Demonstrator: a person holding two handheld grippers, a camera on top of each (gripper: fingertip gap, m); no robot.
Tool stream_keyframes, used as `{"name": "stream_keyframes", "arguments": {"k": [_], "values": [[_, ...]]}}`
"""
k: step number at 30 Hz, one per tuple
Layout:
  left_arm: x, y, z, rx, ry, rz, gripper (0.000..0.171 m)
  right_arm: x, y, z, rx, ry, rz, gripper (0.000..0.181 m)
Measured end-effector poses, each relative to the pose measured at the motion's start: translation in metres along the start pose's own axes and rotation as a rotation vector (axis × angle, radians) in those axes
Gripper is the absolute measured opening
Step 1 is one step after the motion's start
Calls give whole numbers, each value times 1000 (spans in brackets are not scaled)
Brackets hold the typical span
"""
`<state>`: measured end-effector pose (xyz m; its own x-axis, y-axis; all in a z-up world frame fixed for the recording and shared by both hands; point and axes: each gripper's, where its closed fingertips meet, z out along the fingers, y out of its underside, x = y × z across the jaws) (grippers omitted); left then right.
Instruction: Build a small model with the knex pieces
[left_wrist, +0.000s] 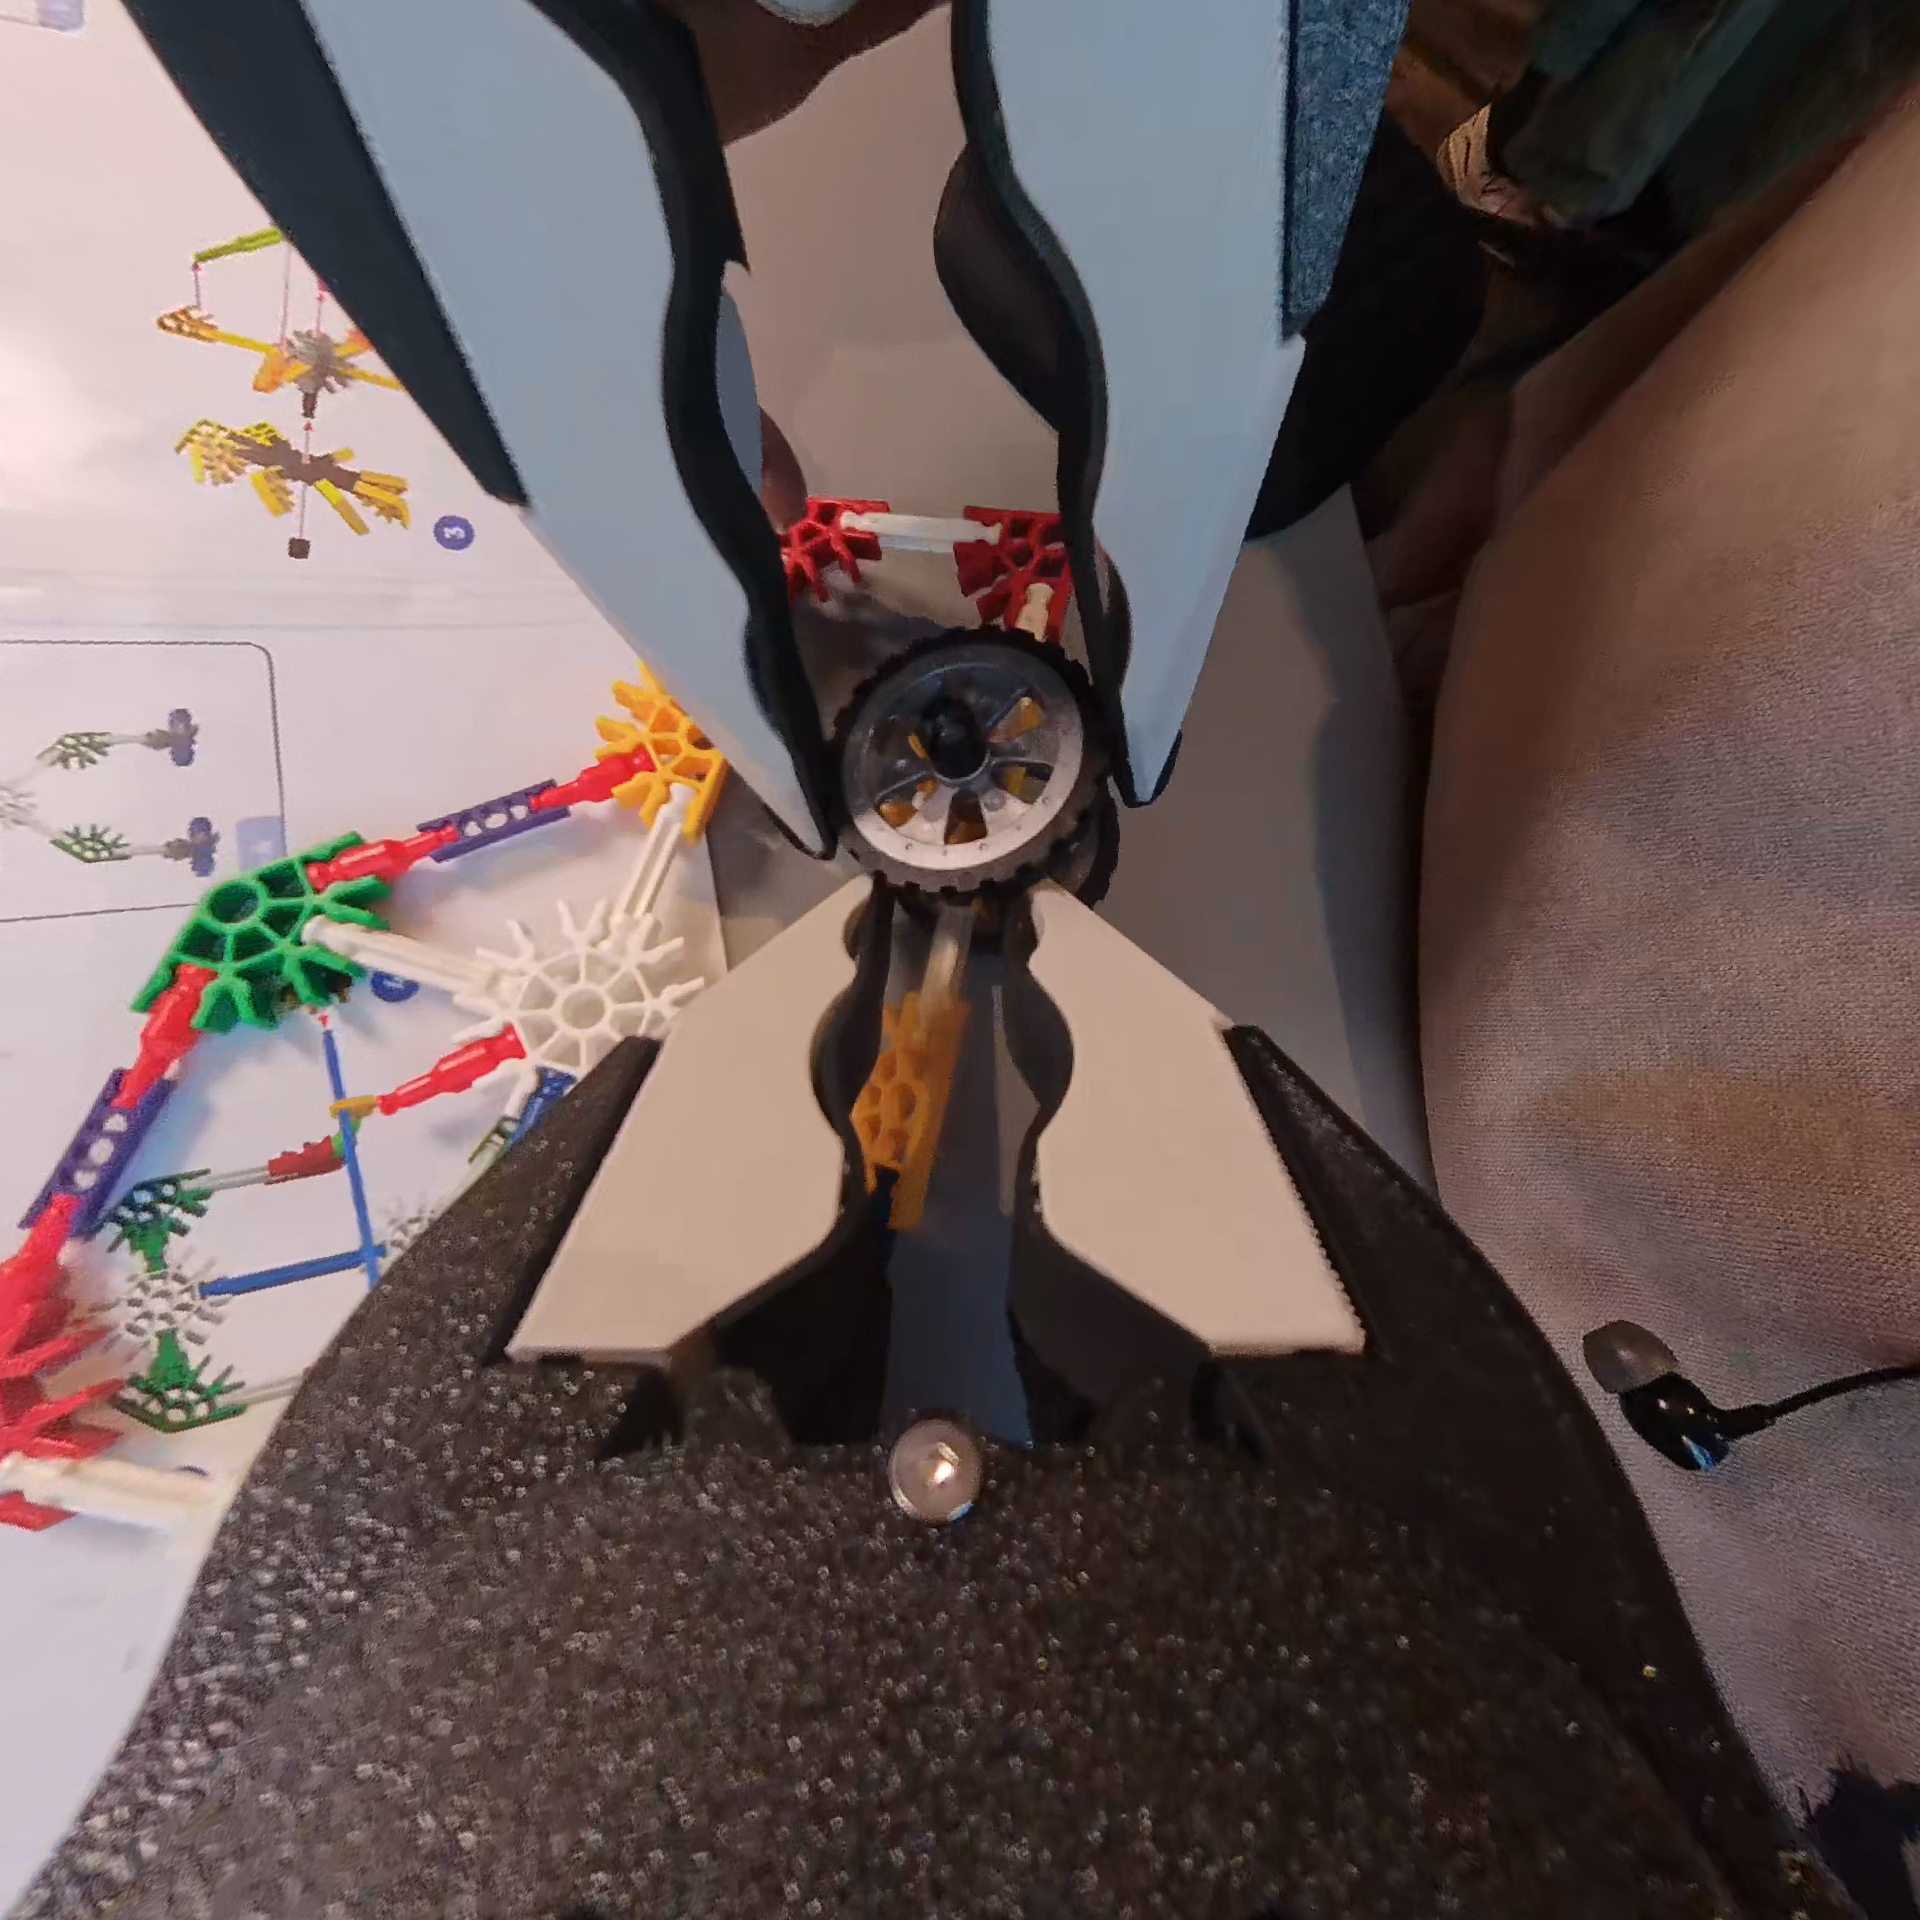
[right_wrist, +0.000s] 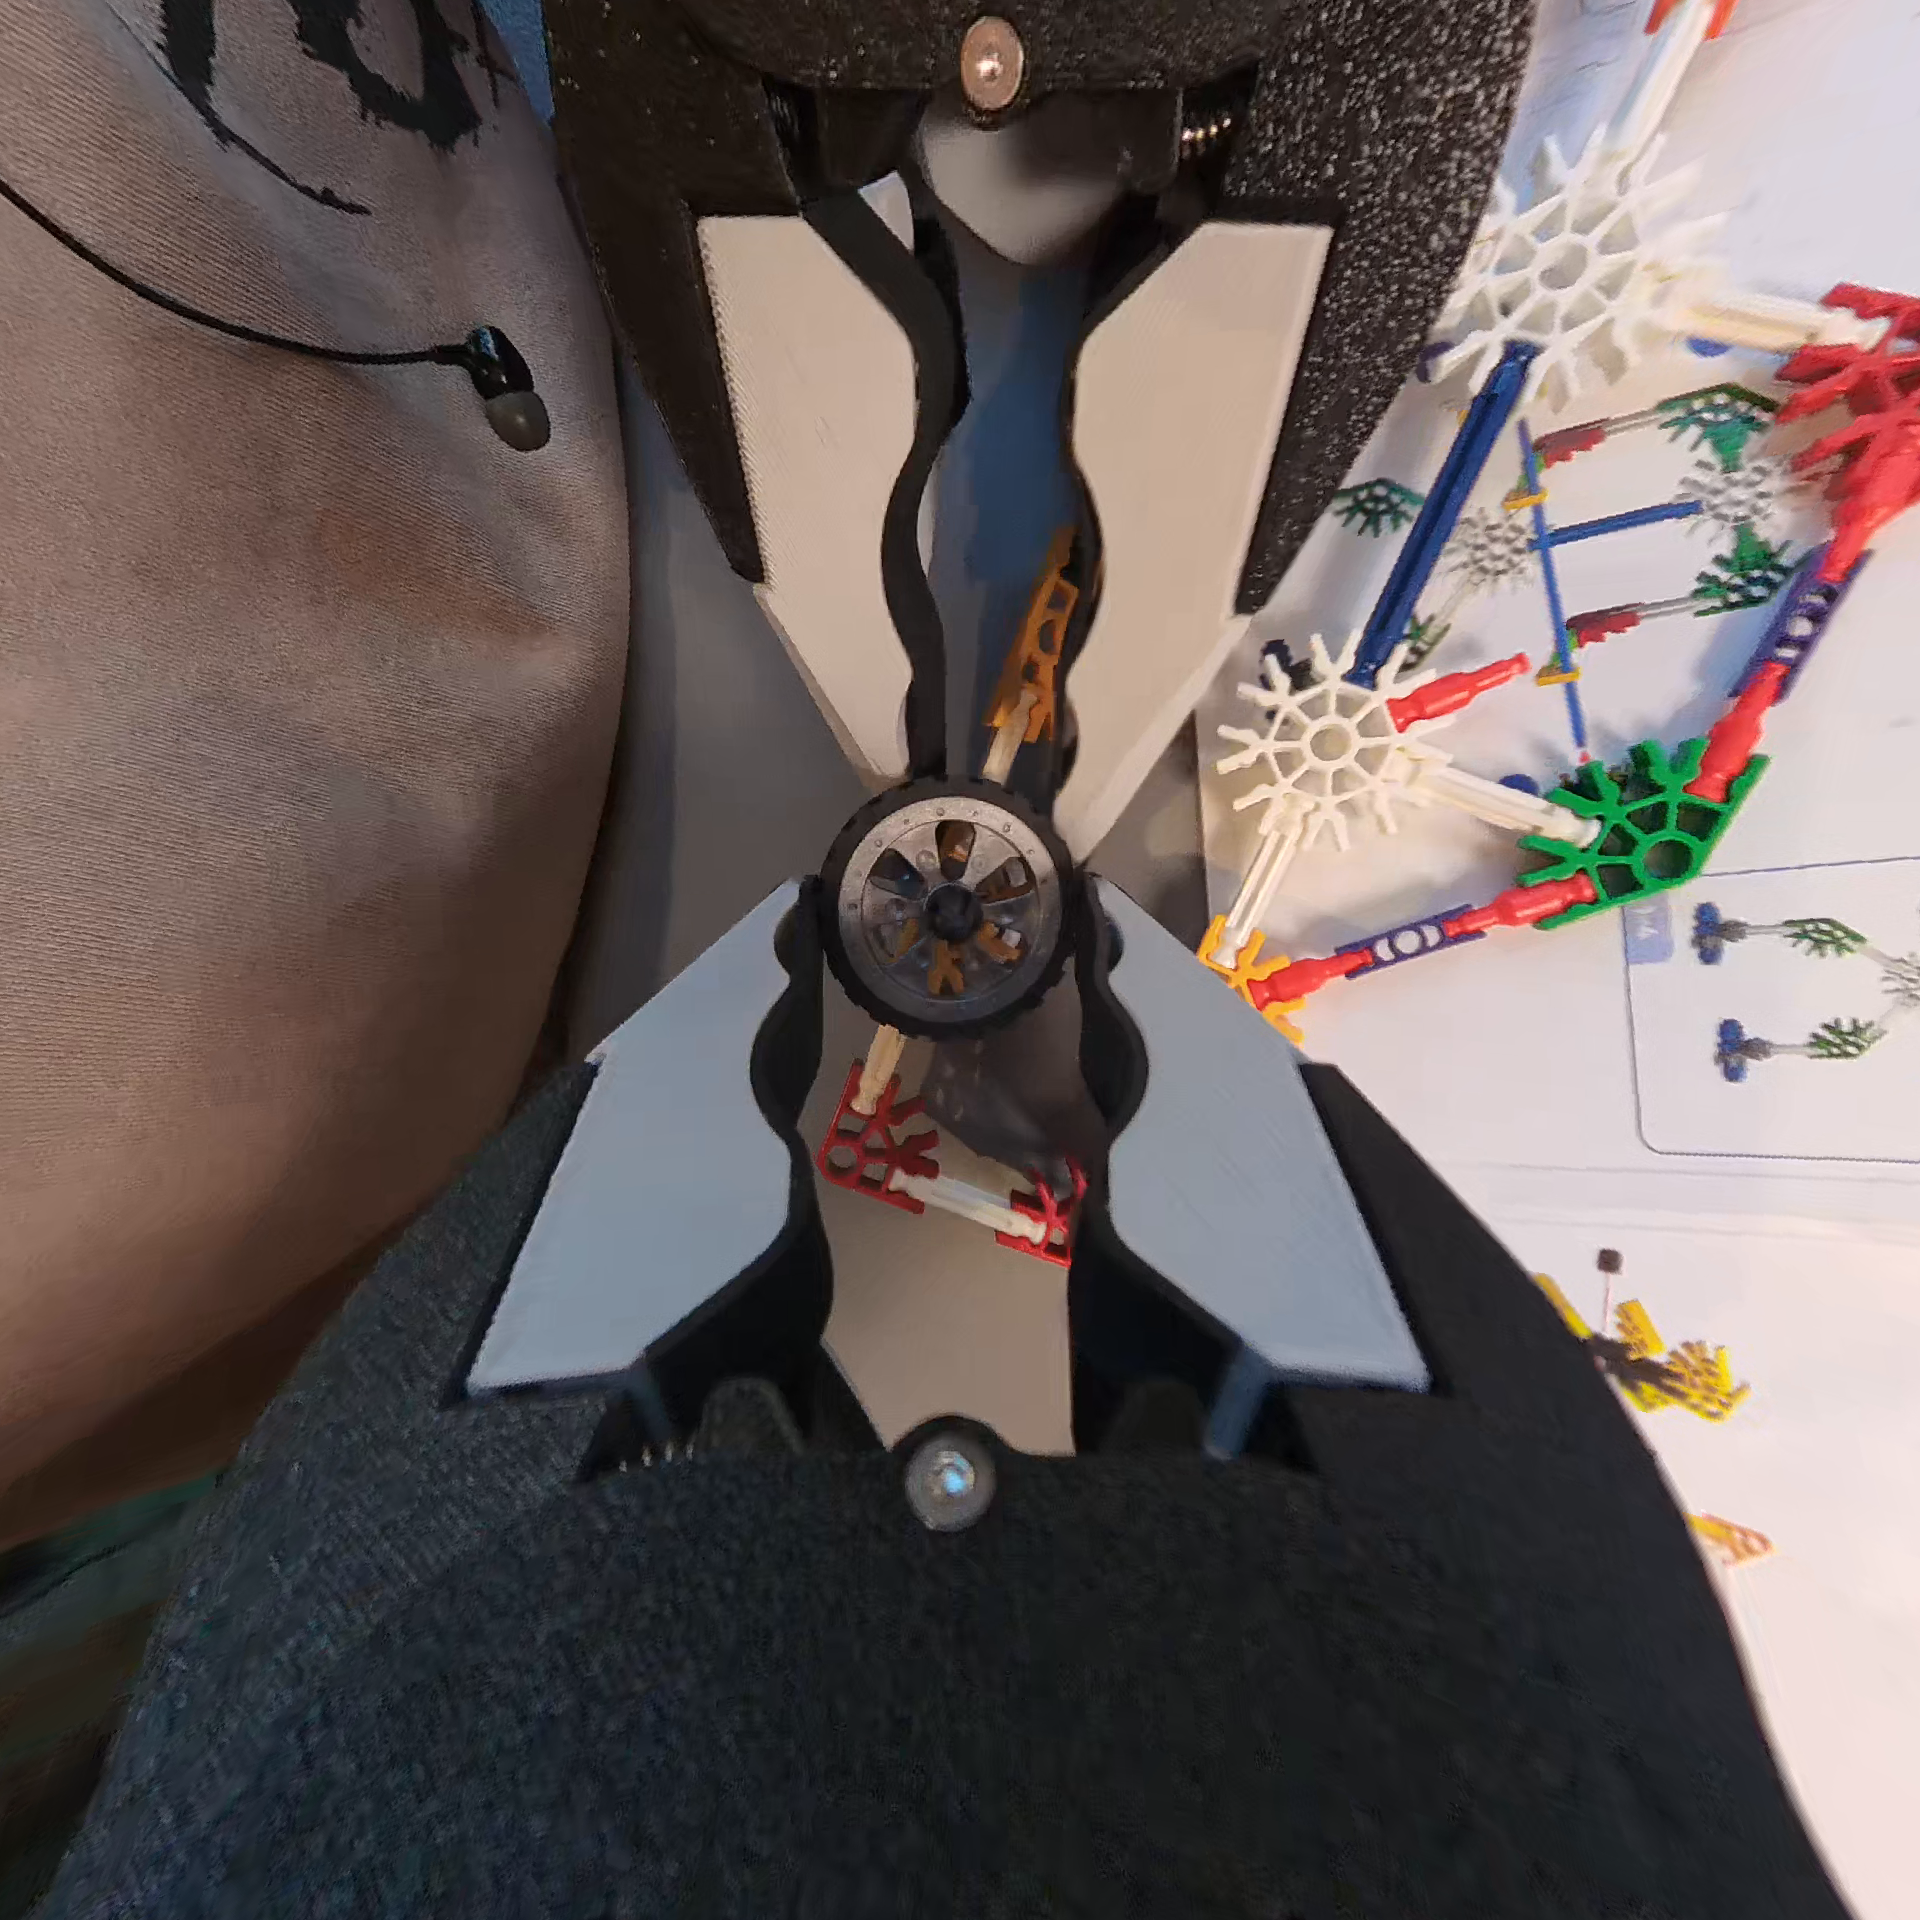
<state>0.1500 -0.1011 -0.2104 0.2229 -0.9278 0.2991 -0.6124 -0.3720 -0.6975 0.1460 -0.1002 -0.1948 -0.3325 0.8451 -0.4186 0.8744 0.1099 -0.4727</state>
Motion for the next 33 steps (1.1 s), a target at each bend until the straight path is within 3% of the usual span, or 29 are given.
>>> {"name": "stream_keyframes", "arguments": {"k": [13, 28, 33], "values": [[-2, -10, 2, 61, -14, -39, 15, 2, 0, -15, -42, 15, 30, 44], [-6, -26, -13, 153, 3, -95, 14, 6, -18, -36, 244, -58, 161, 44], [-11, -19, -18, 106, -12, -102, 15, 12, -17, -27, 222, 55, 68, 46]]}}
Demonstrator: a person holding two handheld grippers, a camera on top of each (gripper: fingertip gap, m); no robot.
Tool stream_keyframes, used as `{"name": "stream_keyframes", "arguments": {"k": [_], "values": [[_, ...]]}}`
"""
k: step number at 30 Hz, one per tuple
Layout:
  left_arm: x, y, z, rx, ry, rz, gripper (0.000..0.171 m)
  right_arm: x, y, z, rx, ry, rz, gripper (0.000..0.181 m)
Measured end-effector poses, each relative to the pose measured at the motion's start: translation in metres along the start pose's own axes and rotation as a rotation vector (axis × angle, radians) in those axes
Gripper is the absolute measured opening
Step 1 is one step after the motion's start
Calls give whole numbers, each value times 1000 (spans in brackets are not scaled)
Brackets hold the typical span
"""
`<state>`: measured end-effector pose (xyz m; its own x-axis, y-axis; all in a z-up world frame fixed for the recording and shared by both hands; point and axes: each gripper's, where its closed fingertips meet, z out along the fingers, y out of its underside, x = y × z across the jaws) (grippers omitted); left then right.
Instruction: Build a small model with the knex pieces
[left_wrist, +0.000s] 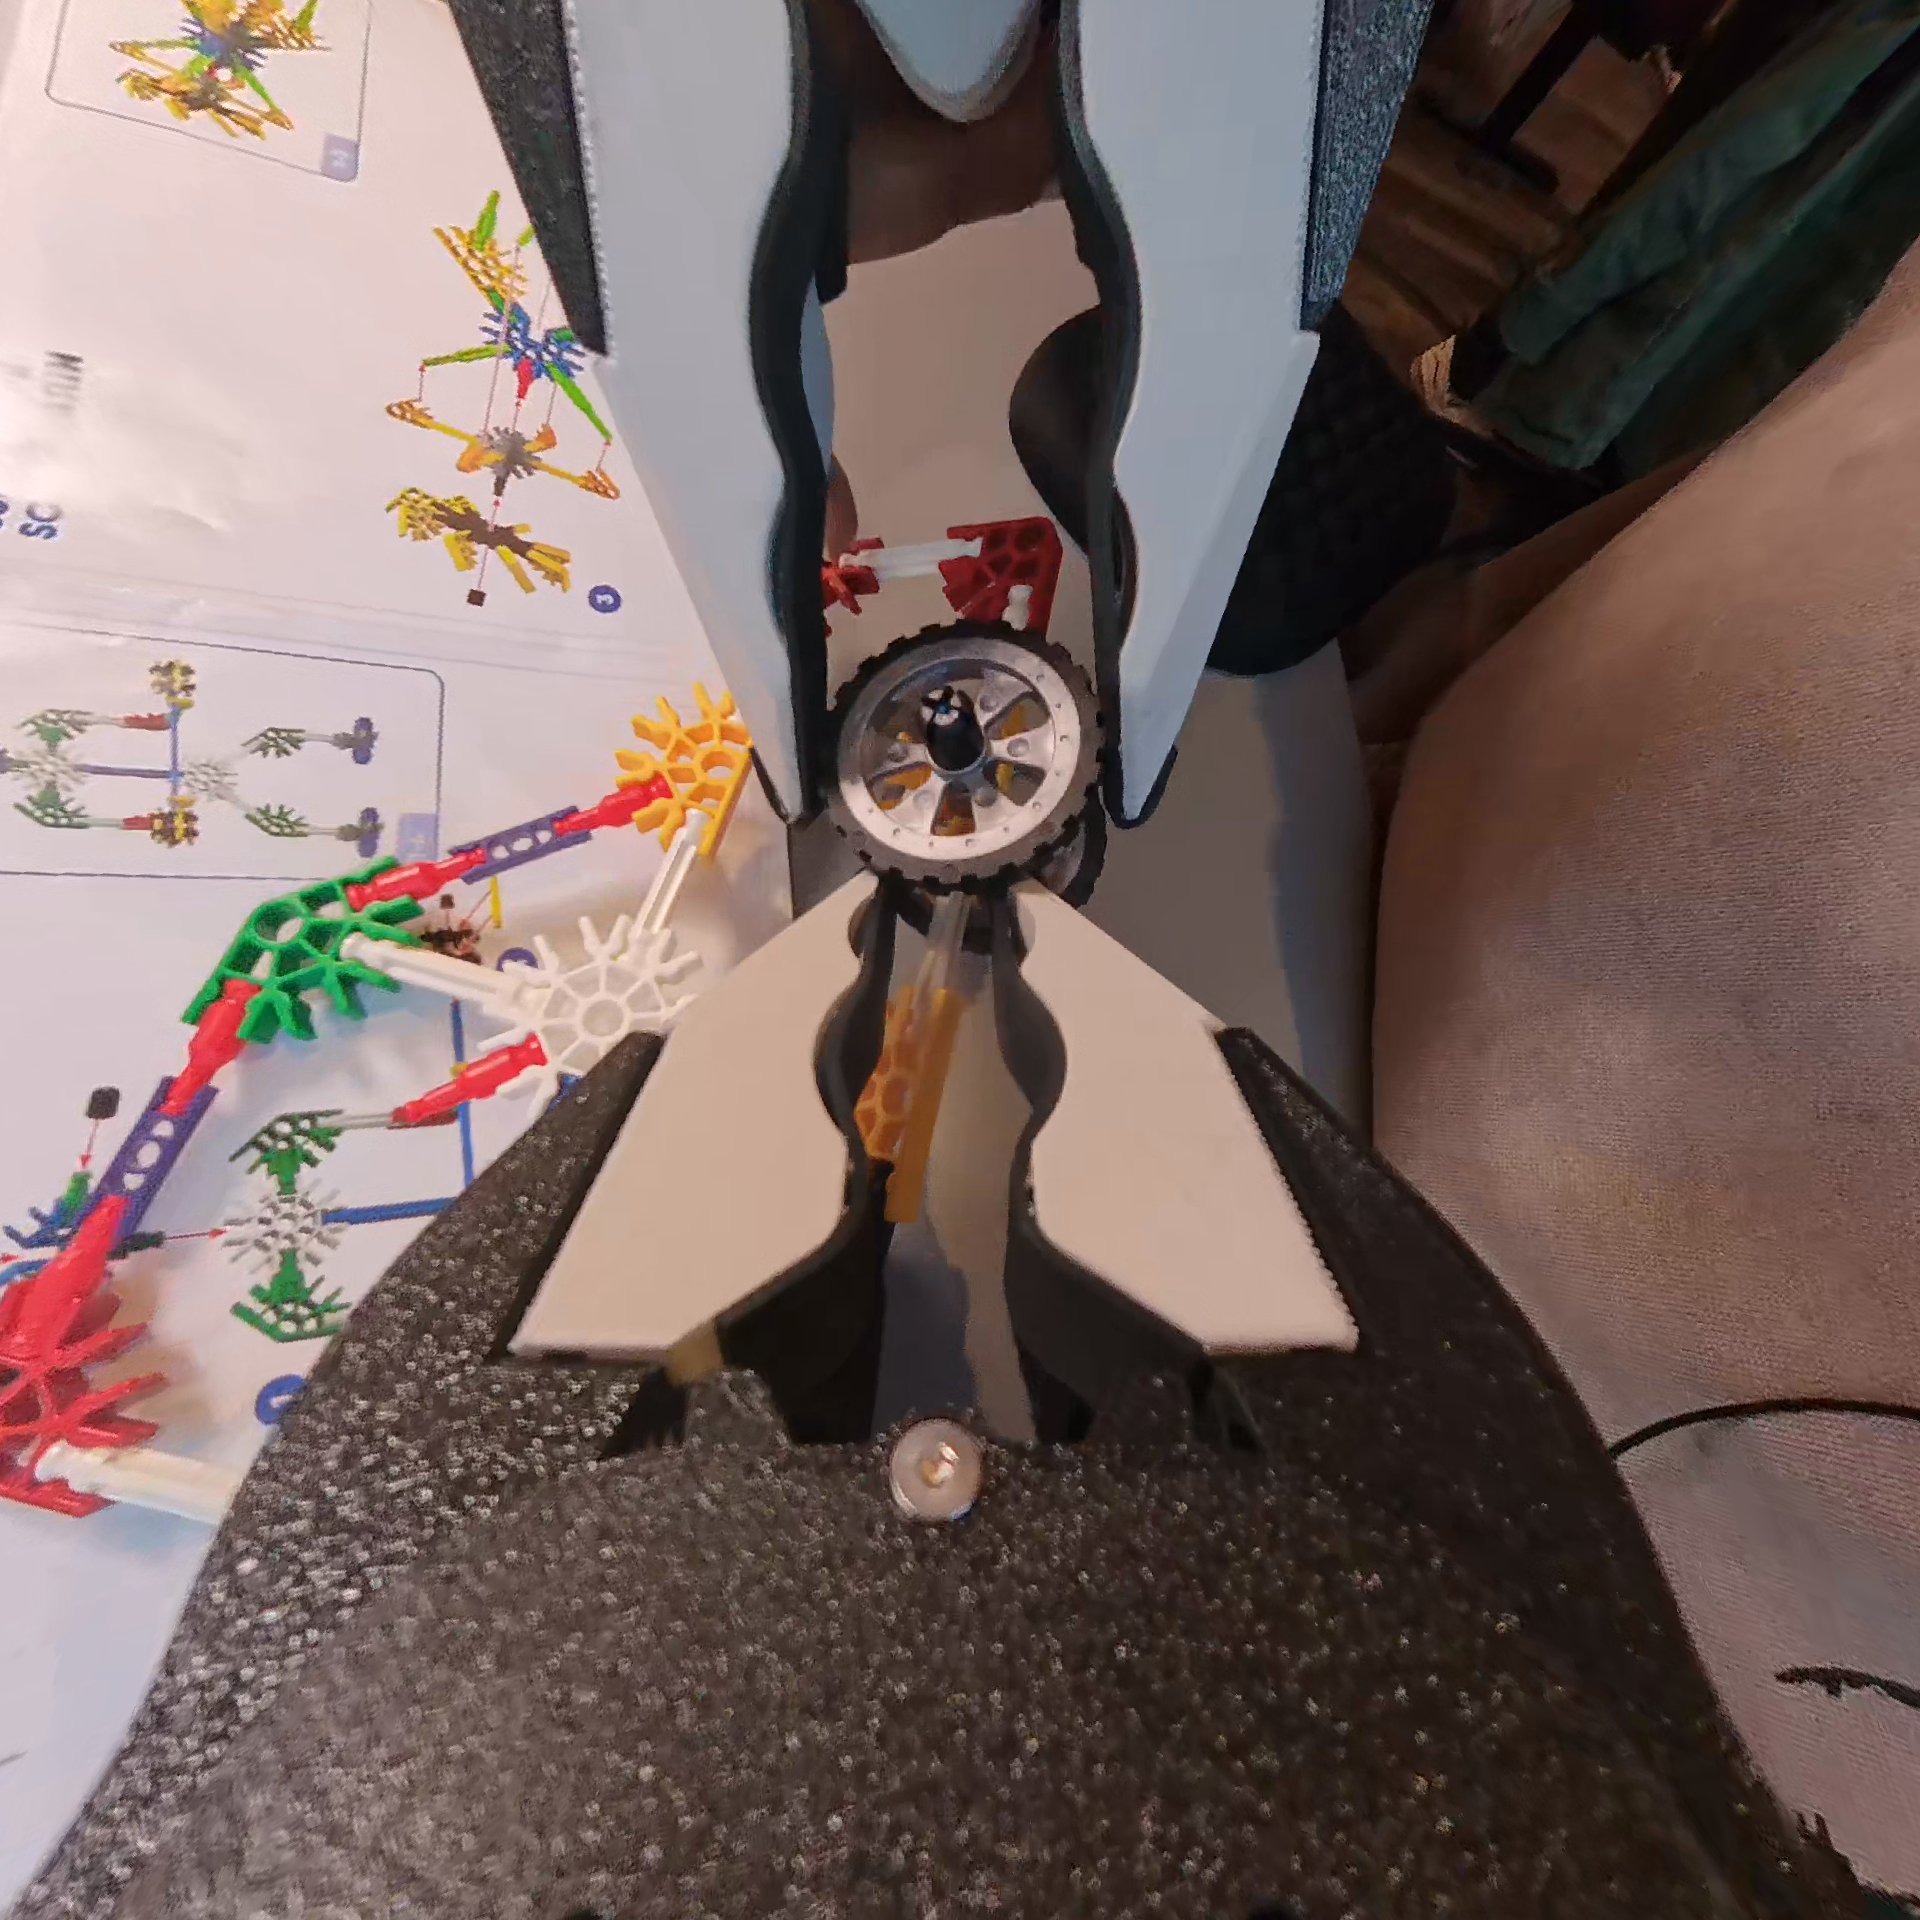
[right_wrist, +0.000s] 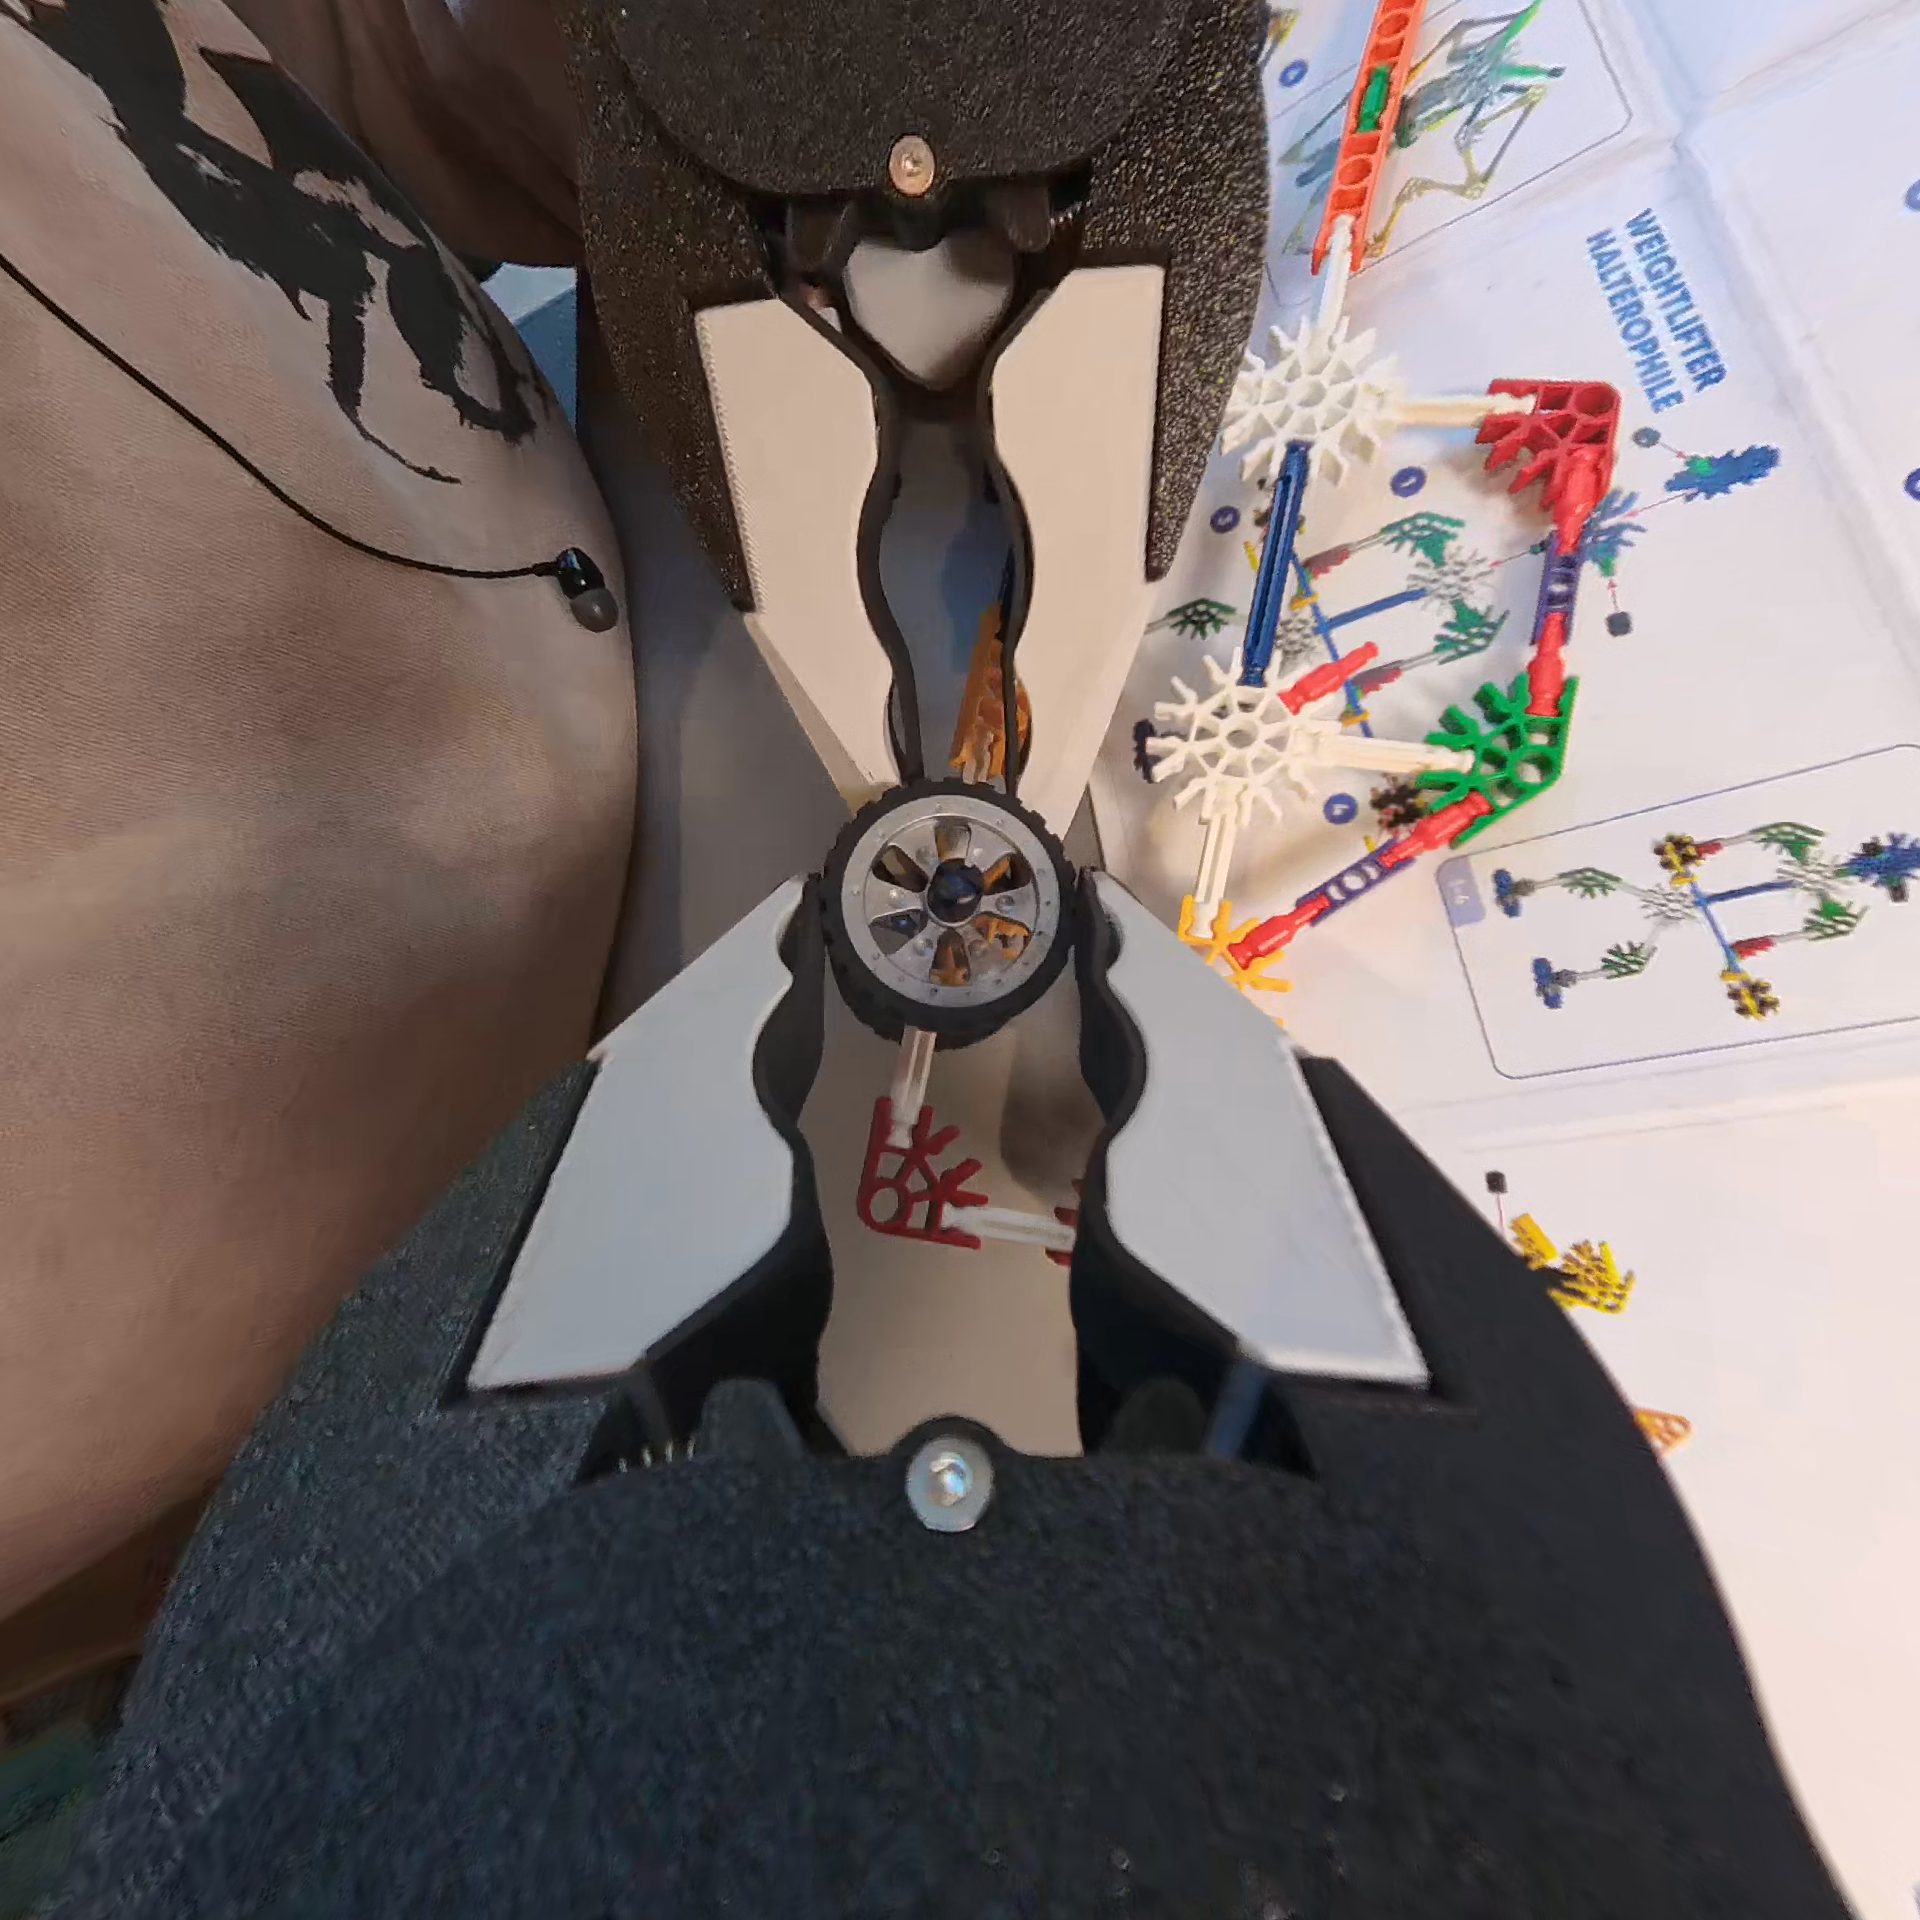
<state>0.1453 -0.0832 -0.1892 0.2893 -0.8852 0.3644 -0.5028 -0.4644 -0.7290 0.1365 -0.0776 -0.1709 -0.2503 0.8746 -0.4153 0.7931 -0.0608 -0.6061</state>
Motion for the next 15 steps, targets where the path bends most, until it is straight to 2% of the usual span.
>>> {"name": "stream_keyframes", "arguments": {"k": [6, 9, 15], "values": [[-3, 4, -7, -19, 10, -14, 21, 6, 6, 3, -15, 81, -50, 46], [-2, -3, -27, 3, 22, -3, 21, 11, 13, 3, -40, 125, -91, 45], [-33, -1, -68, -17, -175, 79, 25, 22, 20, -4, -106, 235, -199, 45]]}}
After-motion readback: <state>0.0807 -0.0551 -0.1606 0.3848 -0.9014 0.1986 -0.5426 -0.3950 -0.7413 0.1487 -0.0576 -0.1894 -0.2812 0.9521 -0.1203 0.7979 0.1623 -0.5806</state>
